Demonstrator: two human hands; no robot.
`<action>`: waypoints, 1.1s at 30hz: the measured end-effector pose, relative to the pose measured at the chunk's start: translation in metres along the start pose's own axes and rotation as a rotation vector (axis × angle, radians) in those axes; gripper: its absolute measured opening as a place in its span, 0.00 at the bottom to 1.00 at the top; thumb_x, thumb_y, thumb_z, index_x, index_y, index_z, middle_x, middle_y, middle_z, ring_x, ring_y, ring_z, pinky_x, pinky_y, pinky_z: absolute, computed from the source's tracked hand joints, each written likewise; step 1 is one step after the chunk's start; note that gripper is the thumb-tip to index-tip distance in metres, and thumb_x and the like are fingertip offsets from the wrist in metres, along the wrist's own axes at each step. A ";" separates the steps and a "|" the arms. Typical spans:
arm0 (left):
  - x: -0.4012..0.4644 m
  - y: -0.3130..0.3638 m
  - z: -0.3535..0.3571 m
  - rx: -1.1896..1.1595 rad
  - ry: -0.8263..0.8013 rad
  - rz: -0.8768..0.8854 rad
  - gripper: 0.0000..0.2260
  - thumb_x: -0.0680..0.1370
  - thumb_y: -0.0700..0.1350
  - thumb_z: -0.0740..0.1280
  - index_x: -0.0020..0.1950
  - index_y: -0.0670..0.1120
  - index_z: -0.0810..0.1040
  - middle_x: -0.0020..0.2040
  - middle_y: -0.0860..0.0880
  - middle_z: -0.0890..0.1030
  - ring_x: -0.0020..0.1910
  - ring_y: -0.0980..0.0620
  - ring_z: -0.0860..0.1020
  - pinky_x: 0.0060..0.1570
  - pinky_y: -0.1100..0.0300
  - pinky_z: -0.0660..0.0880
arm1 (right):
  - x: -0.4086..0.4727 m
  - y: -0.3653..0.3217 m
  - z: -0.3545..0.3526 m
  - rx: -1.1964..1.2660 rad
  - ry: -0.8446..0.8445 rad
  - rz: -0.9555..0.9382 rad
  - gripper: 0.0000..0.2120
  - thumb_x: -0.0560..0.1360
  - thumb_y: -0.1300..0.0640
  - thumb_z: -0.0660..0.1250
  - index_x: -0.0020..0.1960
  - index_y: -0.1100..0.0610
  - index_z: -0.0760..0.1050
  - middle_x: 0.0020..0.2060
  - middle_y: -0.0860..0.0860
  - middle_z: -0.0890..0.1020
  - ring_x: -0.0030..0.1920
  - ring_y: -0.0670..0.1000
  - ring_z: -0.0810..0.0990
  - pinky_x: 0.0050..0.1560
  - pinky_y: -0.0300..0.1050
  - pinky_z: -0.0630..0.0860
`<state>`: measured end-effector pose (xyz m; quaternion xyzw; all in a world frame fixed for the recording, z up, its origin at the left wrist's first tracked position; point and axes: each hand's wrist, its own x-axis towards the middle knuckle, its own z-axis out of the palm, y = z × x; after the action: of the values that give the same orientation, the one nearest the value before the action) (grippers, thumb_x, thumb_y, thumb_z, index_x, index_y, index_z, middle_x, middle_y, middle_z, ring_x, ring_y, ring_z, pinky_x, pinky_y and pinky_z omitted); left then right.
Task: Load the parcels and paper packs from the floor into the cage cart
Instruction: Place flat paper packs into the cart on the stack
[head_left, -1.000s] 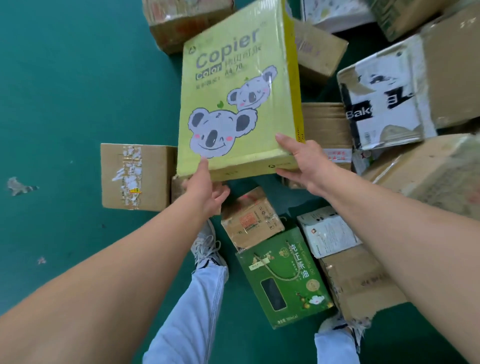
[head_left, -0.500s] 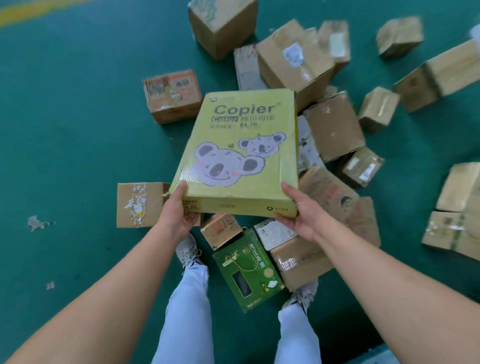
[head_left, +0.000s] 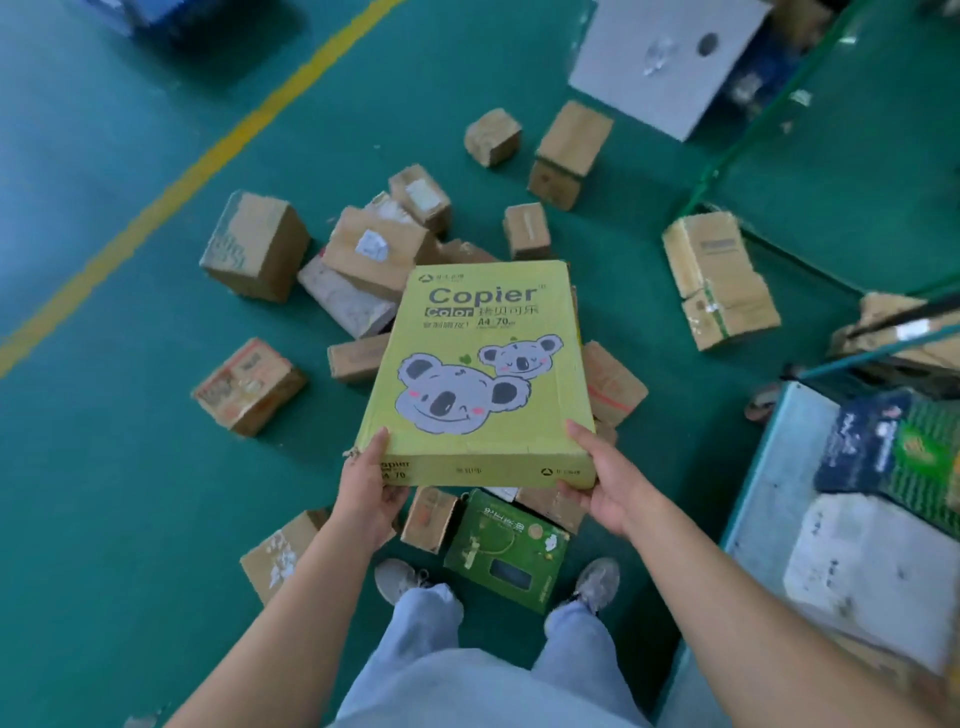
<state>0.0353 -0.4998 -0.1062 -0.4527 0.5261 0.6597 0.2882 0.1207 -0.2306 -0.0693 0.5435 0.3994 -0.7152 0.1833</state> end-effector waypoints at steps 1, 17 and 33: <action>-0.013 -0.004 0.015 0.048 -0.021 0.007 0.15 0.80 0.54 0.72 0.62 0.49 0.73 0.51 0.48 0.82 0.45 0.50 0.82 0.38 0.56 0.78 | -0.012 0.003 -0.021 0.057 0.015 -0.001 0.21 0.76 0.44 0.74 0.63 0.55 0.77 0.58 0.59 0.84 0.51 0.57 0.84 0.31 0.42 0.81; -0.151 -0.172 0.296 0.547 -0.333 0.155 0.20 0.80 0.51 0.72 0.69 0.54 0.70 0.60 0.46 0.80 0.57 0.46 0.80 0.63 0.43 0.78 | -0.081 0.028 -0.351 0.716 0.215 -0.012 0.29 0.68 0.43 0.80 0.63 0.54 0.77 0.55 0.58 0.82 0.48 0.57 0.82 0.40 0.44 0.81; -0.247 -0.312 0.441 0.875 -0.613 0.282 0.18 0.81 0.51 0.71 0.69 0.53 0.70 0.54 0.47 0.83 0.51 0.47 0.83 0.58 0.45 0.81 | -0.137 0.084 -0.509 1.178 0.271 -0.135 0.24 0.73 0.46 0.78 0.65 0.55 0.79 0.56 0.58 0.82 0.44 0.56 0.80 0.41 0.44 0.79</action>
<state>0.2773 0.0326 -0.0029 -0.0032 0.6988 0.5132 0.4983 0.5470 0.0864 -0.0195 0.6131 -0.0103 -0.7505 -0.2464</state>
